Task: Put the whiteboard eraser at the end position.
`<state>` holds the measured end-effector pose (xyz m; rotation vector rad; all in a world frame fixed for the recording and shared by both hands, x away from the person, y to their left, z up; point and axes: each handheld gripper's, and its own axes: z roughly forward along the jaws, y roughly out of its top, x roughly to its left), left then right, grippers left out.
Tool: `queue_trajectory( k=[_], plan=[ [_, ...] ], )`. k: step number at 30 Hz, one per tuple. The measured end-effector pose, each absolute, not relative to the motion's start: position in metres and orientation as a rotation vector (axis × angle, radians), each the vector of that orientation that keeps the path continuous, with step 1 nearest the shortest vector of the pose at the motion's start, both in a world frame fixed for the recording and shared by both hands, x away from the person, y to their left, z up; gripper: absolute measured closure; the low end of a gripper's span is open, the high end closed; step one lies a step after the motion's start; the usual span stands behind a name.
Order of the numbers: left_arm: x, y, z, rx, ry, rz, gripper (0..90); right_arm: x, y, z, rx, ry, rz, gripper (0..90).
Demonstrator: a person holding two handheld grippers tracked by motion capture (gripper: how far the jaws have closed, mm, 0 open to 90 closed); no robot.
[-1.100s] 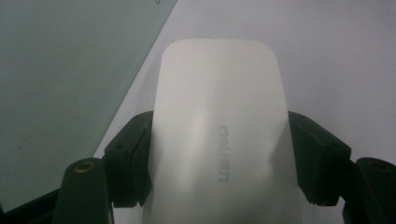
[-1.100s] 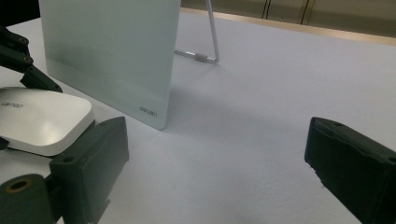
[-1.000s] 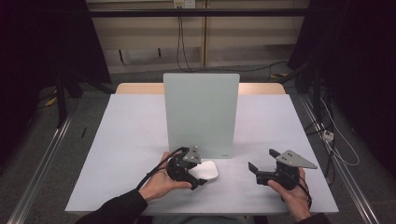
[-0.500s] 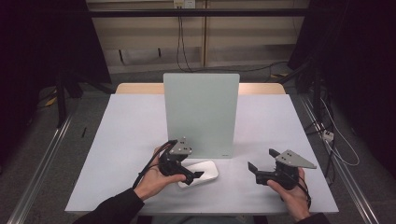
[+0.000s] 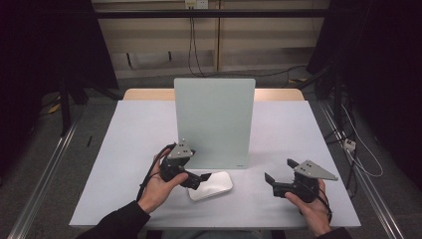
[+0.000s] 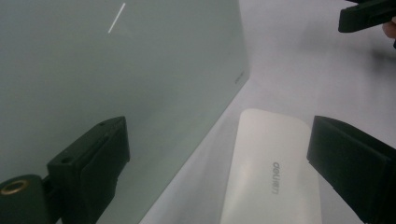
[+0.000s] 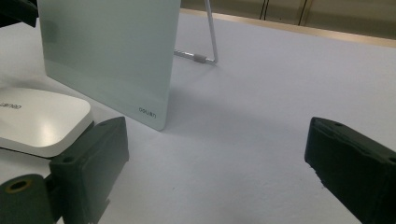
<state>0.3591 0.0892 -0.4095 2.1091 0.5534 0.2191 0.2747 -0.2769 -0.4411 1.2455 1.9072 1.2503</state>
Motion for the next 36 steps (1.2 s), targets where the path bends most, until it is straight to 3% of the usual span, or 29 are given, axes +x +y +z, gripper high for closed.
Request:
queue_trajectory(
  k=[36],
  plan=[
    [0.336,0.170,-0.411,1.941,0.713,0.372,4.0,0.274,-0.278,-0.442,1.258,1.901,1.252,6.1]
  ],
)
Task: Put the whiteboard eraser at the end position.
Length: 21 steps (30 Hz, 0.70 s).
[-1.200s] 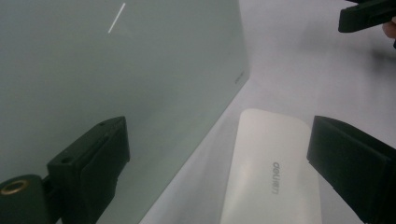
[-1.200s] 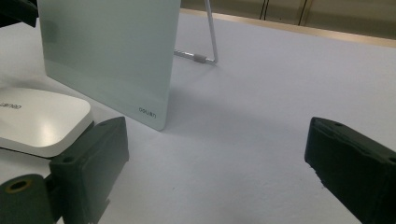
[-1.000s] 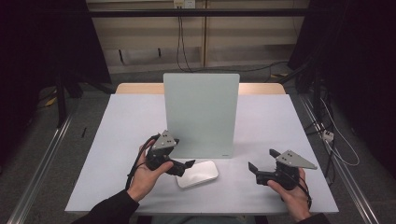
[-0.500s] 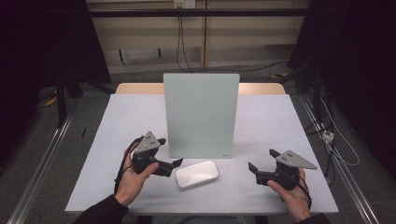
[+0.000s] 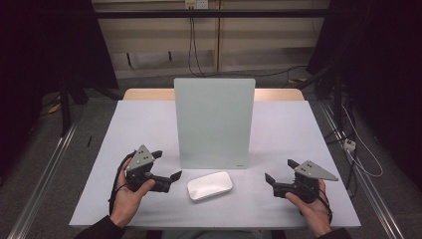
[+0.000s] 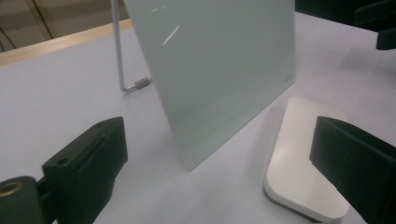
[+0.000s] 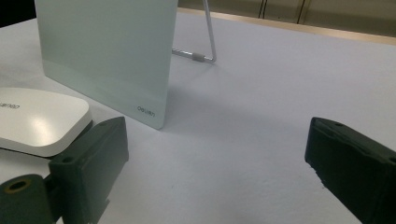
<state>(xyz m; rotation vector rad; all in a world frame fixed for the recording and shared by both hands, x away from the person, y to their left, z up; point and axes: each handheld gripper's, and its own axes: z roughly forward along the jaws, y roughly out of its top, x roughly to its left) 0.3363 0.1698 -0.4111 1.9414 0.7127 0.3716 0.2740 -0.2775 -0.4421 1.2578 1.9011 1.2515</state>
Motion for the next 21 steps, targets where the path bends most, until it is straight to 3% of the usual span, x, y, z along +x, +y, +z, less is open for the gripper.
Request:
queue_trajectory(
  k=[15,21],
  plan=[
    [0.326,0.198,-0.418,1.876,0.819,0.371,4.4,0.272,-0.279,-0.442,1.267,1.896,1.243,6.1],
    [0.318,0.207,-0.417,1.831,0.850,0.453,4.4,0.272,-0.280,-0.442,1.266,1.895,1.244,6.2]
  ],
)
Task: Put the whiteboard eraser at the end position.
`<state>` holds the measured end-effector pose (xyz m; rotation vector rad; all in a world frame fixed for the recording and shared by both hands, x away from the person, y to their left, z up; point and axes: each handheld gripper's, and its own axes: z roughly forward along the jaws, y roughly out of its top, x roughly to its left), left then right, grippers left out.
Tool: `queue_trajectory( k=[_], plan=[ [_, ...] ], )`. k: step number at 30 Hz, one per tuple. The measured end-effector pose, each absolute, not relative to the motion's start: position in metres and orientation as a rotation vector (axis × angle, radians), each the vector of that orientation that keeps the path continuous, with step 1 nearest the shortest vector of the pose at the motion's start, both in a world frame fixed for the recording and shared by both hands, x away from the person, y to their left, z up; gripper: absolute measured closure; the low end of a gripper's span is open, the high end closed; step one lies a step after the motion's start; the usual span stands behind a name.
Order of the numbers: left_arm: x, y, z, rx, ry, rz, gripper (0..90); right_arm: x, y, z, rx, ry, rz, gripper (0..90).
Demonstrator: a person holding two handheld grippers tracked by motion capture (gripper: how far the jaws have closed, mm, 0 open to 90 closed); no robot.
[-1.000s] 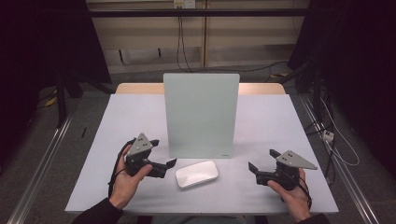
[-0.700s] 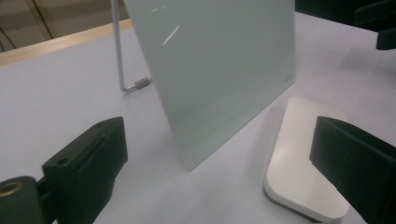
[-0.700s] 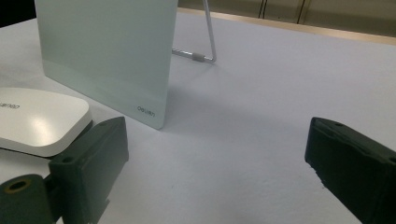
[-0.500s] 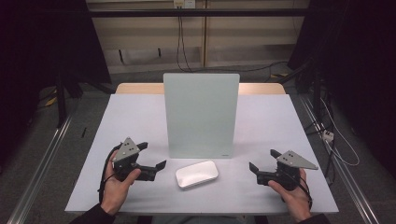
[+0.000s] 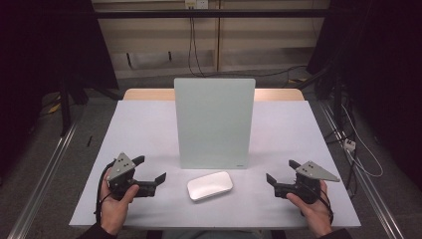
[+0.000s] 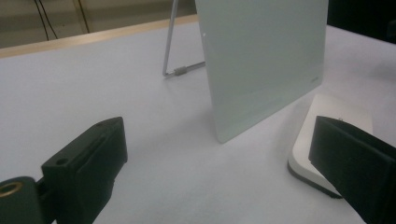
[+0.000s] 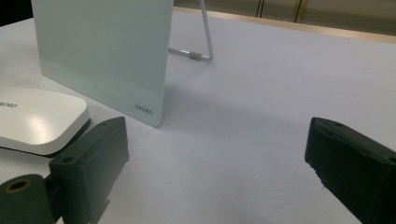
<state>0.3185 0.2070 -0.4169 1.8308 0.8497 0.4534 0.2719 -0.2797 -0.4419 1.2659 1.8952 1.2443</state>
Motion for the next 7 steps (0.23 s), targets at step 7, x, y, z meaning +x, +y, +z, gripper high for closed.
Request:
queue_trajectory(
  k=[7],
  plan=[
    [0.3209,0.2111,-0.4204,1.809,0.878,0.423,4.3,0.2727,-0.2798,-0.4422,1.266,1.896,1.239,6.2]
  ],
)
